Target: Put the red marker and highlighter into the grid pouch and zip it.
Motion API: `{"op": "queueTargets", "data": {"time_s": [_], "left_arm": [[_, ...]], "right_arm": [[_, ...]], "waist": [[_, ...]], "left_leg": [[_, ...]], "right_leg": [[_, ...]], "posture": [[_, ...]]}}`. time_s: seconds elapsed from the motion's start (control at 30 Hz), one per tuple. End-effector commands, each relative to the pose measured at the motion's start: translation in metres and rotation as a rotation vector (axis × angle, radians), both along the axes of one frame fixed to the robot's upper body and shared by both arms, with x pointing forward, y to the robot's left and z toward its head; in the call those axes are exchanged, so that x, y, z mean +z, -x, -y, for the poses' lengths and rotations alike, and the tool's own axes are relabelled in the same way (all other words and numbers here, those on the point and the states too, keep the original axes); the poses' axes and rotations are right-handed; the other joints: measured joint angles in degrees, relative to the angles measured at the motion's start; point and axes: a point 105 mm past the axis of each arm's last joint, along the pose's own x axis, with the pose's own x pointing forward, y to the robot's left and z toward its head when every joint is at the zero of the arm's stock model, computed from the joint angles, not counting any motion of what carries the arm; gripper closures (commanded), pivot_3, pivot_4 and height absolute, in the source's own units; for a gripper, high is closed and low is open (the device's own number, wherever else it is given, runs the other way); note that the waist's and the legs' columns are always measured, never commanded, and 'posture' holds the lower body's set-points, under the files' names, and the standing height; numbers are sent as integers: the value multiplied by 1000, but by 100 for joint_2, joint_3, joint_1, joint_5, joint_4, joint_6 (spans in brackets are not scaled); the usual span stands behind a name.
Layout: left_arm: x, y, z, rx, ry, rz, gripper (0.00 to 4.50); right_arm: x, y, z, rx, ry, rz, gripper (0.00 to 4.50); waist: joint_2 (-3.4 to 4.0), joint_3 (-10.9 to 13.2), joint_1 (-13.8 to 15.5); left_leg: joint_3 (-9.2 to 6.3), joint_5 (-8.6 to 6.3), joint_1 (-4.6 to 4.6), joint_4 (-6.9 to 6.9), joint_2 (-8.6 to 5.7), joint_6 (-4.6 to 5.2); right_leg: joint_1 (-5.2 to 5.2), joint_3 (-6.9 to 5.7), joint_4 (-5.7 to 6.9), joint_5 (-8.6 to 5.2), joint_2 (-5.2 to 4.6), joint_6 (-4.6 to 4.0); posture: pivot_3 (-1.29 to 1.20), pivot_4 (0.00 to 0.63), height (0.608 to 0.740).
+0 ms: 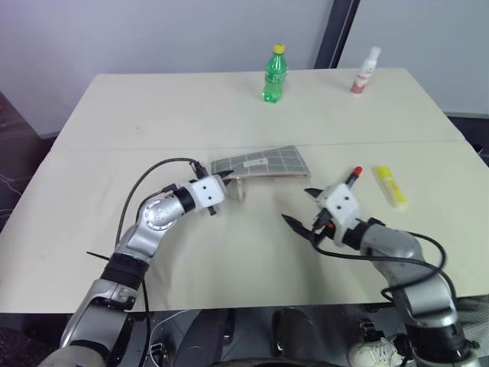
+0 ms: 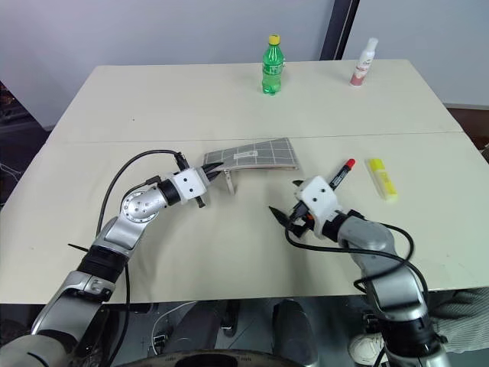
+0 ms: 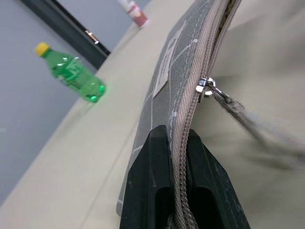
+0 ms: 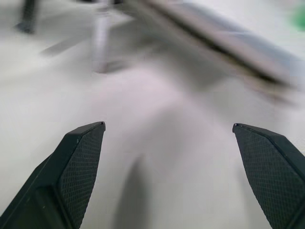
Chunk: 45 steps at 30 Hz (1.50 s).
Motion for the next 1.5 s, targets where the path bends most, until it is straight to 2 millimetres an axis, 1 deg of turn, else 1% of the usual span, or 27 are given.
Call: {"op": "queueTargets", "data": {"time_s": [0.03, 0.07, 0.13, 0.27, 0.47, 0.6, 0.7, 0.8, 0.83, 0.87, 0.9, 1.0, 1.03, 1.07, 1.13, 1.17, 1.23, 1.3, 1.33, 1.37, 1.43, 1.5], "left_arm": [[10, -6, -8, 33, 12, 39, 4500], [9, -6, -8, 31, 11, 36, 4500], [7, -6, -6, 24, 7, 33, 4500], [6, -5, 1, 5, 6, 33, 4500], [4, -4, 4, -4, 3, 26, 4500], [5, -4, 4, -3, 3, 29, 4500], [5, -2, 5, -8, 1, 31, 4500], [6, -1, 7, -9, 5, 32, 4500], [6, -1, 7, -10, 6, 33, 4500], [6, -1, 8, -11, 7, 33, 4500], [6, 0, 9, -12, 7, 33, 4500], [6, 0, 11, -19, 3, 34, 4500], [6, 0, 11, -19, 6, 33, 4500], [6, 1, 11, -24, 8, 27, 4500], [4, 2, 12, -34, 1, 19, 4500], [4, 2, 13, -38, 0, 17, 4500], [5, 1, 13, -39, 12, 5, 4500], [5, 0, 13, -45, 11, -1, 4500], [5, 0, 13, -49, 5, 0, 4500], [5, -1, 13, -51, 3, 0, 4500], [6, -3, 13, -53, 2, -2, 4500], [6, -4, 14, -55, 3, -2, 4500]], "right_arm": [[17, 1, 31, -254, 1, 110, 66], [12, -1, 40, -340, -15, 93, 66], [3, -4, 51, -457, -58, 49, 66], [1, -19, 63, -606, -138, 27, 66], [-10, -48, 63, -686, -200, -45, 66], [-27, -54, 63, -705, -163, -102, 66], [-36, -58, 66, -748, -189, -136, 66], [-39, -62, 62, -749, -236, -158, 812], [-38, -63, 62, -751, -238, -155, 1278], [-38, -64, 63, -755, -237, -149, 1876], [-37, -65, 64, -756, -236, -144, 2336], [-31, -65, 72, -767, -237, -120, 3903], [-29, -65, 75, -766, -231, -107, 4099], [-16, -67, 75, -722, -229, -46, 4094], [16, -66, 69, -568, -209, 103, 4094], [30, -63, 62, -473, -202, 162, 4094], [44, -48, 40, -225, -146, 223, 4094], [47, -24, 23, 16, -17, 264, 4094], [49, -11, 17, 109, -5, 273, 4094], [50, -1, 15, 164, 3, 281, 4094], [45, 14, 12, 265, 104, 296, 4094], [31, 21, 14, 331, 241, 281, 4094]], "waist": [[0, 0, 2], [0, 0, 2], [0, 0, 1], [1, 0, -5], [1, 0, -3], [1, 0, -2], [3, -1, -11], [3, -1, -15], [3, -1, -15], [3, -1, -10], [3, -1, -4], [3, -1, 3], [3, -1, 4], [3, -1, 2], [9, 2, 0], [9, 3, -7], [10, 3, -12], [10, 3, -7], [7, 3, -10], [7, 4, -6], [7, 4, -7], [7, 4, -6]], "left_leg": [[0, 1, 0, 0, -1, -1], [1, 1, 0, 0, -1, -1], [1, 1, 0, 0, -1, -2], [2, 3, 0, -2, -1, -4], [2, 4, 0, -4, -1, -6], [2, 4, -1, -5, -5, -5], [2, 5, 0, -5, -5, -5], [2, 8, 2, -4, 0, -11], [1, 9, 2, -4, 1, -12], [1, 9, 3, -4, 1, -12], [1, 9, 3, -4, 1, -12], [1, 9, 2, -4, -3, -12], [1, 9, 2, -4, -3, -12], [2, 9, 2, -4, -4, -12], [2, 9, 1, -4, -6, -12], [4, 9, 1, -4, -8, -12], [4, 9, 1, -5, -5, -12], [2, 9, 1, -6, 1, -11], [1, 9, 1, -6, 3, -11], [-4, 9, 1, -6, 5, -11], [-7, 10, 3, -2, 7, -10], [-6, 9, 3, 8, 6, -11]], "right_leg": [[0, 0, 0, -1, 0, -1], [0, 0, 0, -1, 0, -2], [-2, 1, 0, -2, 0, -5], [-4, 3, 0, 0, 1, -7], [-7, 4, 0, 3, 3, -6], [-6, 4, 0, 4, 2, -6], [-6, 5, 2, 5, 2, -6], [-5, 4, 2, 10, 7, -14], [-5, 4, 2, 11, 9, -15], [-5, 4, 2, 11, 9, -15], [-5, 5, 2, 11, 9, -15], [-4, 4, 2, 11, 7, -15], [-4, 4, 2, 11, 8, -15], [-4, 4, 2, 11, 8, -15], [-5, 4, 2, 11, 7, -15], [-6, 2, 1, 11, 8, -14], [-7, 2, 0, 11, 7, -14], [-5, 1, -1, 11, 9, -13], [-3, 1, -2, 10, 10, -12], [0, 0, -5, 9, 12, -12], [7, 0, -8, 9, 13, -12], [12, 0, -13, 9, 13, -12]], "posture": [[0, 150, 740], [0, 150, 740], [0, 150, 740], [0, 150, 740], [0, 150, 740], [0, 150, 740], [0, 150, 740], [0, 150, 740], [0, 150, 740], [0, 150, 740], [0, 150, 740], [0, 150, 740], [0, 150, 740], [0, 150, 740], [0, 150, 740], [0, 150, 740], [0, 150, 740], [0, 150, 740], [0, 150, 740], [0, 150, 740], [0, 150, 740], [0, 150, 740]]}}
